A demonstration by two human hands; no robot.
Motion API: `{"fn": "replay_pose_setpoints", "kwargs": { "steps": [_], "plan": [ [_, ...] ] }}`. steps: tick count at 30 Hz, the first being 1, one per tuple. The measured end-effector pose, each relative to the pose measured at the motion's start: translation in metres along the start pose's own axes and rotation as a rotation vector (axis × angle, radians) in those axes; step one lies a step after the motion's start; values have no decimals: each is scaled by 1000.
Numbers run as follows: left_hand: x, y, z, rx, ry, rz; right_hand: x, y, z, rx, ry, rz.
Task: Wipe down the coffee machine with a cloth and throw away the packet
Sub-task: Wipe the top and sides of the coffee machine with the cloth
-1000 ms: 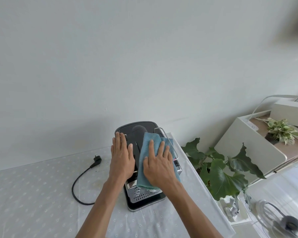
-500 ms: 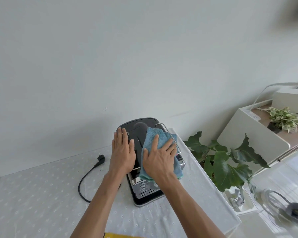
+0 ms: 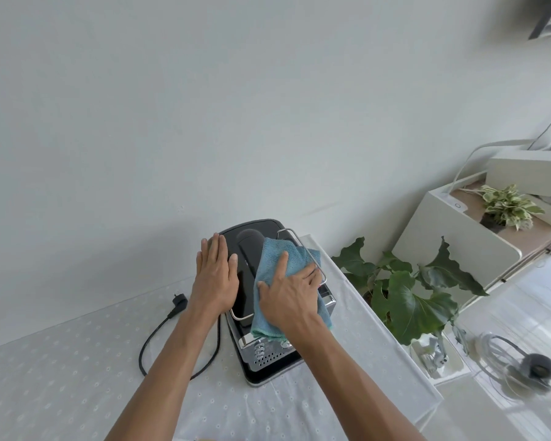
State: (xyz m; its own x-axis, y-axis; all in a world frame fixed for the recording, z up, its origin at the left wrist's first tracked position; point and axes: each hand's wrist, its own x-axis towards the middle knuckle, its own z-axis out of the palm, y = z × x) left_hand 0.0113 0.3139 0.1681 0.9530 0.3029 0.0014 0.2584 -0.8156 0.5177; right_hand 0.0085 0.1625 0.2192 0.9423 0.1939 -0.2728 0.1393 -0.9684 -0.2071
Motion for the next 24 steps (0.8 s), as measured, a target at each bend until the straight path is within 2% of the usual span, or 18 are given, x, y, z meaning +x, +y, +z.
{"fn": "replay_pose_setpoints", "kwargs": {
  "steps": [7, 18, 24],
  "plan": [
    [22, -9, -8, 154, -48, 206, -7, -5, 2, 8, 13, 64],
    [33, -15, -4, 37, -91, 259, -5, -21, 20, 44, 148, 136],
    [33, -17, -3, 66, -57, 272, -6, -22, 12, 24, 96, 162]
  ]
}}
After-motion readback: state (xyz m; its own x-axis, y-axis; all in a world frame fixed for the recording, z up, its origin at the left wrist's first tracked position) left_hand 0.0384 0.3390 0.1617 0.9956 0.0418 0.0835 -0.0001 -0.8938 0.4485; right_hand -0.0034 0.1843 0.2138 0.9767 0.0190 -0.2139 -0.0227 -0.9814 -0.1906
